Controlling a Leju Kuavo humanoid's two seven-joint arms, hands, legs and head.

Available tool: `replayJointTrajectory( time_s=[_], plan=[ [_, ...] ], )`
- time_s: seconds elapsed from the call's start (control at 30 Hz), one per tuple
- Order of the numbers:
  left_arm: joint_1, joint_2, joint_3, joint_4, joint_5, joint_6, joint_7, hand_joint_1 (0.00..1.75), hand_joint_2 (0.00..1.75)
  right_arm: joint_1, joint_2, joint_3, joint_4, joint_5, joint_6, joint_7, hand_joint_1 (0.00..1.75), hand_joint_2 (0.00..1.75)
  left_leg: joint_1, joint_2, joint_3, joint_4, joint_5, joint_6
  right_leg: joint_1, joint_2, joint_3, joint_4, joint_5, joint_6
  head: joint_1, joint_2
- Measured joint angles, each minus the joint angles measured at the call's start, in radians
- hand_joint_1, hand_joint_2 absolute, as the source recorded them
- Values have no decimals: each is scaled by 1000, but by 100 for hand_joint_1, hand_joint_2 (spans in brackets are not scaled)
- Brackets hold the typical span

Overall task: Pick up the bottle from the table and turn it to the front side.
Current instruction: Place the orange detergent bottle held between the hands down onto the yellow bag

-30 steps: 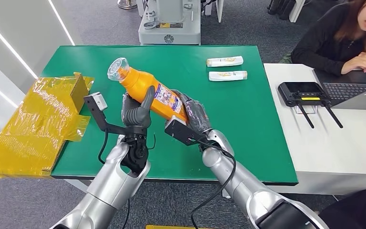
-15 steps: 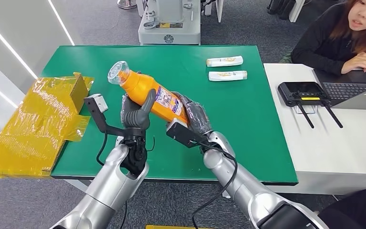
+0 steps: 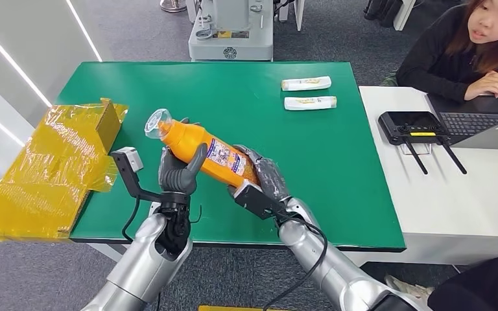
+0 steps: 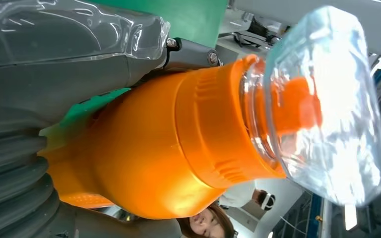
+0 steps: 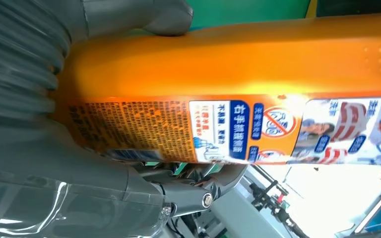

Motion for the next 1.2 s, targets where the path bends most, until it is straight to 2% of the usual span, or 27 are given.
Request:
replayJointTrajectory(
  time_s=[0.23,0.3,0.33,0.37,0.43,0.47,0.5,0.87,1.2],
  plan=[
    [12,5,6,0,15,-25,5,175,175,25,-8,0,-21,-15,-1,-14,175,175,0,0,0,0,0,0,0,0,0,0,0,0,0,0],
    [12,5,6,0,15,-26,5,175,175,27,-9,-1,-25,-17,-1,-15,165,175,0,0,0,0,0,0,0,0,0,0,0,0,0,0],
    [13,5,6,0,16,-26,5,175,175,28,-10,-1,-27,-17,-1,-15,154,175,0,0,0,0,0,0,0,0,0,0,0,0,0,0],
    [13,5,6,0,16,-26,5,175,175,29,-10,-1,-29,-18,-1,-14,126,175,0,0,0,0,0,0,0,0,0,0,0,0,0,0],
    [13,4,6,0,16,-26,5,175,175,31,-12,-3,-34,-18,-1,-14,48,175,0,0,0,0,0,0,0,0,0,0,0,0,0,0],
    [13,4,6,0,16,-26,5,175,175,33,-13,-4,-37,-18,-1,-14,16,175,0,0,0,0,0,0,0,0,0,0,0,0,0,0],
    [14,3,7,0,17,-26,5,175,175,35,-14,-5,-40,-18,-1,-14,0,175,0,0,0,0,0,0,0,0,0,0,0,0,0,0],
    [17,6,13,4,19,-9,4,175,175,38,-21,-24,-57,-20,9,-11,0,175,0,0,0,0,0,0,0,0,0,0,0,0,0,0],
    [32,13,26,10,-25,48,-17,175,175,48,-35,-40,-72,-22,6,-15,0,175,0,0,0,0,0,0,0,0,-1,0,0,0,0,0]
  ],
)
